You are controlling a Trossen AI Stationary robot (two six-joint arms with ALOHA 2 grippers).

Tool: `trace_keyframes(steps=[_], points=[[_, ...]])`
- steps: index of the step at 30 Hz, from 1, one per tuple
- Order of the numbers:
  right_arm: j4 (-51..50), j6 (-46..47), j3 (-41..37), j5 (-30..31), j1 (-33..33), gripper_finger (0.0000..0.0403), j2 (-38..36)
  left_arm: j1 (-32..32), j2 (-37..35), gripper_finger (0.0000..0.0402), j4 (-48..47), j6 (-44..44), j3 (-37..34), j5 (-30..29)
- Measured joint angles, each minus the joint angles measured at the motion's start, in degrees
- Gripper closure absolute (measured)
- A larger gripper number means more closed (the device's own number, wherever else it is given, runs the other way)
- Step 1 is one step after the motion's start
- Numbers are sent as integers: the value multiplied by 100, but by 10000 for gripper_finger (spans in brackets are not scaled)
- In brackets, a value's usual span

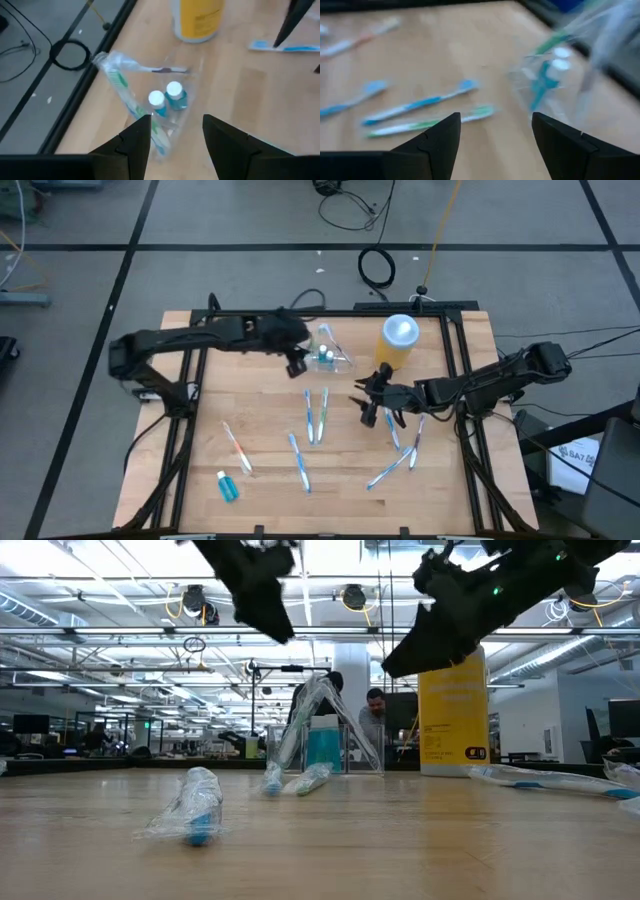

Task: Pick & Place toothbrushing station
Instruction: Put the blue toothbrush into the right compartment of the transparent organizer

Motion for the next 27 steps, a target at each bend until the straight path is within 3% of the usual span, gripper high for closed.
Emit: trace_keyframes(steps=[5, 11, 16, 21, 24, 27], points=[[766, -83, 201, -331, 498, 172, -2, -168, -881, 215, 464, 157, -749, 337], [-548, 221, 968, -131, 789, 190, -2, -236, -1761, 215, 2272, 80, -2436, 561], [-3070, 2064, 1376, -187, 778, 193, 0, -239, -1974, 215, 3445, -168, -3258, 524], [-5283, 4484, 1374, -700, 763, 193, -19, -237, -1924, 215, 3641, -51, -3402, 521], [-5582, 5305, 1140, -1041, 699, 193, -17, -237, -1837, 215, 3614, -120, -3404, 519], [-5235, 5652, 778, -1084, 659, 193, -15, -219, -1822, 215, 3659, -198, -3404, 519]])
